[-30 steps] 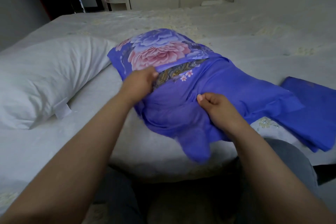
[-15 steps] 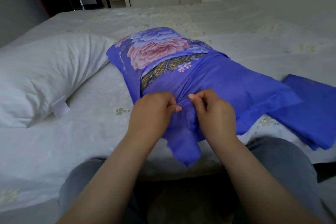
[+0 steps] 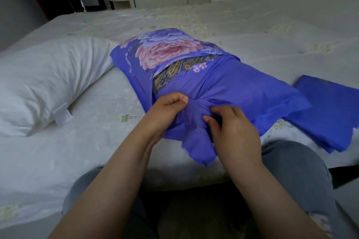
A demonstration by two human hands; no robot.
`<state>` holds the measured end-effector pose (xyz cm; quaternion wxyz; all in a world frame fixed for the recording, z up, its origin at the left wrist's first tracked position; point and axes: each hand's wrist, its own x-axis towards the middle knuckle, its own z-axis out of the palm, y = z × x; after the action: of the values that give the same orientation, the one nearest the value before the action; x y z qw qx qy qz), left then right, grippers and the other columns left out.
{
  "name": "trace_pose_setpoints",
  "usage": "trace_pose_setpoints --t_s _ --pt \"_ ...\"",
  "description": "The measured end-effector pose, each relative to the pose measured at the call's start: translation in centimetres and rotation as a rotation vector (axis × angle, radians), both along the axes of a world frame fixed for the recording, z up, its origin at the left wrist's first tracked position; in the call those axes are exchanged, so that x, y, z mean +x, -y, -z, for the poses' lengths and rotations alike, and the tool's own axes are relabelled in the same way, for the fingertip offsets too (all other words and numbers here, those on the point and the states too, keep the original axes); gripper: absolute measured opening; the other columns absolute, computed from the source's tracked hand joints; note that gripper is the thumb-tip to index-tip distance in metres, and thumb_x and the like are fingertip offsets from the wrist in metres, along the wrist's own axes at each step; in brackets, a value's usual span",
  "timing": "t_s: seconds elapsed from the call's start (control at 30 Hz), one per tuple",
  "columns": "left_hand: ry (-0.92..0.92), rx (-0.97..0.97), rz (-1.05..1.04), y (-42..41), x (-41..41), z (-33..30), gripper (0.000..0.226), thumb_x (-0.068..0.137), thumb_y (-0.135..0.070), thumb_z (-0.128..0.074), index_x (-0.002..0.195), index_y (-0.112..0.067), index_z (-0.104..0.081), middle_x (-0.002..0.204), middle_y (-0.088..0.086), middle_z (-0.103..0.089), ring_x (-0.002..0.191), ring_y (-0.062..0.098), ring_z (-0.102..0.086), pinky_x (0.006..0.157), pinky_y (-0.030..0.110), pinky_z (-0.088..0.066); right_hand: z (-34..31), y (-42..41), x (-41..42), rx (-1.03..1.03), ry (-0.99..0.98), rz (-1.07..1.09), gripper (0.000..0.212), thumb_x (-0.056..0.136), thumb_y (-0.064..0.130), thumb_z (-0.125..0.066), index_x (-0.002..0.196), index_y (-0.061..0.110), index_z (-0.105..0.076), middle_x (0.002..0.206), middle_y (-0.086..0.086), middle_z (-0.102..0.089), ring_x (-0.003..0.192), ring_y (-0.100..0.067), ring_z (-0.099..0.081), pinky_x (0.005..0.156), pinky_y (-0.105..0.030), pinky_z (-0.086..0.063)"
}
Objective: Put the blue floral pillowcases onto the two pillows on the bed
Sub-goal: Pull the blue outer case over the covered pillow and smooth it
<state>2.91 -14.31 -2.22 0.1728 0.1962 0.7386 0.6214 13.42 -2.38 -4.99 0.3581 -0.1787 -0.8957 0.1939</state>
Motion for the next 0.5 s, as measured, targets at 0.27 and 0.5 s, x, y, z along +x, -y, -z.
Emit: trace_pose_setpoints --t_s 0.27,0.5 --pt "-0.093 -0.123 0.200 1.0 -0.3 0.0 0.017 0.098 -0.013 -0.046 0.086 -0.015 -0.059 0.078 -0.004 -0.052 0.075 0.005 -0.048 0.073 0.016 -0.040 0.1 -1.0 -0.7 -0.646 -0.091 -0.217 0.021 0.088 0.019 -0.063 0.069 0.026 -0.060 0.062 0.017 -0.061 0.058 -0.004 -0.051 0.060 -0.017 -0.042" --pt "-0.179 -0.271 0.292 0.8 -2.2 1.6 0.025 0.099 -0.019 -0.046 0.078 -0.008 -0.054 0.073 0.003 -0.046 0.071 0.013 -0.042 0.071 0.027 -0.038 0.4 -1.2 -0.9 -0.571 0.206 -0.360 0.030 0.093 0.025 -0.054 0.065 0.017 -0.046 0.055 0.006 -0.045 0.053 -0.007 -0.039 0.054 -0.022 -0.032"
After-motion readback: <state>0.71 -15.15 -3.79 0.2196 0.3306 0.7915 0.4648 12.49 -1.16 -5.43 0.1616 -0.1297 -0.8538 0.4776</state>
